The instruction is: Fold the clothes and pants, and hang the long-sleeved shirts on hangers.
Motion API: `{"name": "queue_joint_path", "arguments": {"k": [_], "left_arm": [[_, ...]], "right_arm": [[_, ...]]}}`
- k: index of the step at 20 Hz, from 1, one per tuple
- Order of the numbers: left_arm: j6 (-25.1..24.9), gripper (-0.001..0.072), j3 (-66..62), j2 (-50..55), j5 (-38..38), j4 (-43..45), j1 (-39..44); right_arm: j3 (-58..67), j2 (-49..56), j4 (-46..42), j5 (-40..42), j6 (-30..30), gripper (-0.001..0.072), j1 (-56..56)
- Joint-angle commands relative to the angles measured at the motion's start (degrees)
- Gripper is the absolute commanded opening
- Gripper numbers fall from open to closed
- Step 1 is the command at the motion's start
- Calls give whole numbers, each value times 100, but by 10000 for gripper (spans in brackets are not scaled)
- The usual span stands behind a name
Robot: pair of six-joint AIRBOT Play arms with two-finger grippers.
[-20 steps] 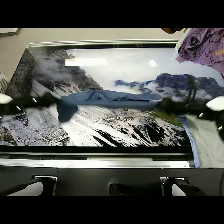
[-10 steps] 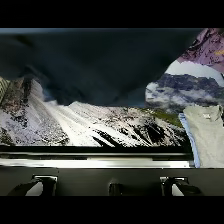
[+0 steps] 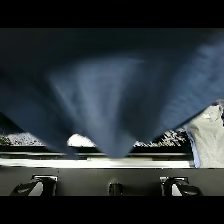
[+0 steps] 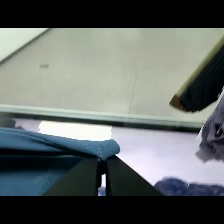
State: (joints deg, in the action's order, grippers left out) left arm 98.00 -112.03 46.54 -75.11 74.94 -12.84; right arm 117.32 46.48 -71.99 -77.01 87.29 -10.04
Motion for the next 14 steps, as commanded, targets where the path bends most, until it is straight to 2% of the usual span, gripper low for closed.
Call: {"name": "queue_joint_path", "arguments": {"k": [1, 3, 6, 11, 14], "left_arm": [[-367, 14, 457, 428, -17, 321, -4], [-782, 14, 844, 1051, -13, -70, 9], [-1126, 14, 1244, 2312, 28, -142, 162], [-1141, 14, 1281, 4719, 621, -149, 498], [-1145, 15, 1281, 5633, 861, -149, 660]], "right_arm": [[20, 741, -234, -422, 297, 28, -4], [-111, 1502, -28, -708, 339, 28, -2], [-494, 2916, 188, -866, 334, 29, 2], [-675, 5340, 529, -647, 337, 29, 2], [-675, 6317, 960, -160, 343, 29, 2]]}}
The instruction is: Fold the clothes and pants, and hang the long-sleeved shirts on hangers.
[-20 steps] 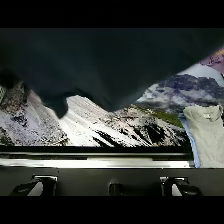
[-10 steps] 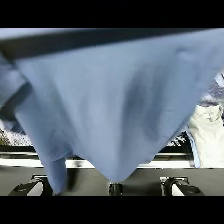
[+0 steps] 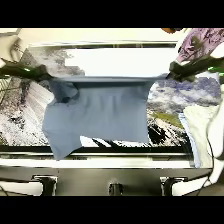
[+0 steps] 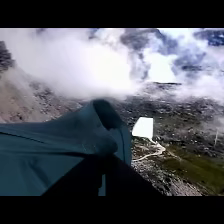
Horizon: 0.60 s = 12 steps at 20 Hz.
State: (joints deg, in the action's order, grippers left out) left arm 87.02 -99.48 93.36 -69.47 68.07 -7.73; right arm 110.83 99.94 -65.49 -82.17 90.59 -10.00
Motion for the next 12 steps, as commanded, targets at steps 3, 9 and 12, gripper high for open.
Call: {"name": "queue_joint_path", "arguments": {"k": [3, 9, 12], "left_arm": [[7, 19, 28, 1445, 282, 511, 186], [79, 451, -245, 1346, -210, 496, -94], [26, 468, -317, 935, -841, 501, -586]], "right_arm": [[-26, 1464, 741, 664, 63, 29, -2], [-20, 1537, 1086, 356, 114, 337, -11], [-20, 1266, 1064, -313, -278, 462, -114]]}}
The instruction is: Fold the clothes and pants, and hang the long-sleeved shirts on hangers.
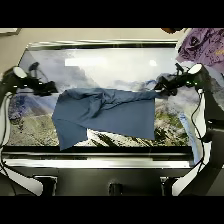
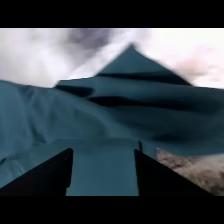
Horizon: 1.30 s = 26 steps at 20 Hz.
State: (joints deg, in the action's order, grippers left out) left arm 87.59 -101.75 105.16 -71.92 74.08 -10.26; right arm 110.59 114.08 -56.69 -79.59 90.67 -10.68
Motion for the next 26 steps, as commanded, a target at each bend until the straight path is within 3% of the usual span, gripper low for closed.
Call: {"name": "queue_joint_path", "arguments": {"k": [1, 3, 6, 11, 16, 23, 26], "left_arm": [[-103, 469, -87, -389, -774, -101, -516], [-240, 469, -17, -691, -1078, -103, -896], [-273, 469, 780, -1340, -1080, -262, -1512], [-837, 467, 3171, -2339, -590, -1327, -2476], [-837, 467, 4266, -2404, -424, -1421, -2527], [-837, 467, 4402, -2404, -192, -1462, -2356], [-839, 467, 4402, -2404, -151, -1460, -2332]], "right_arm": [[4, -275, 177, -852, -448, 462, -129], [-7, -527, 59, -1429, -706, 462, -354], [-651, -1143, 118, -1447, -776, 462, -935], [-3862, -2680, 308, -688, -1460, 461, -1705], [-6382, -3617, 389, 229, -1969, 462, -1508], [-7377, -3742, 949, 1246, -2253, 460, -885], [-7377, -3742, 863, 1917, -1856, 422, -264]]}}
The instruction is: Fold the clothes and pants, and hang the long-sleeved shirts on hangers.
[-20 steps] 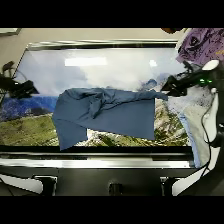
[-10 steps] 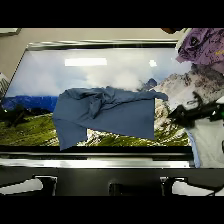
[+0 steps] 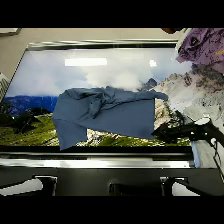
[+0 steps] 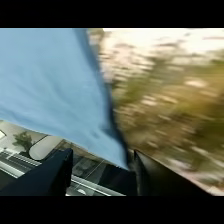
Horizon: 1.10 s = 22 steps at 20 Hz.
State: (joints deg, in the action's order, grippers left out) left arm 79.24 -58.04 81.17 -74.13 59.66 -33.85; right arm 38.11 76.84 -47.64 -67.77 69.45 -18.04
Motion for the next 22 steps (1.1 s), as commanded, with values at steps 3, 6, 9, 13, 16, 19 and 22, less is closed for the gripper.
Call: {"name": "queue_joint_path", "arguments": {"k": [3, 6, 9, 13, 16, 19, 22], "left_arm": [[-7, 467, 31, -2, 175, -17, 26], [-22, 467, 37, -2, 295, -39, 39], [-284, 467, 37, 4, 461, -144, 166], [-302, 467, 37, 22, 1082, -146, 426], [-505, 466, 37, 179, 1425, -354, 588], [-944, 467, 37, 516, 1449, -866, 743], [-946, 460, 37, 817, 1617, -935, 964]], "right_arm": [[-129, -17, -22, 1051, 518, 338, 693], [-127, -31, 98, 911, 472, 31, 693], [-81, -308, 177, 787, 472, 29, 684], [-81, -833, 168, 745, 487, 29, 682], [-81, -1023, 170, 584, 492, 29, 682], [-81, -1141, 166, 518, 490, 29, 682], [-81, -1248, 168, 507, 492, 29, 682]]}}
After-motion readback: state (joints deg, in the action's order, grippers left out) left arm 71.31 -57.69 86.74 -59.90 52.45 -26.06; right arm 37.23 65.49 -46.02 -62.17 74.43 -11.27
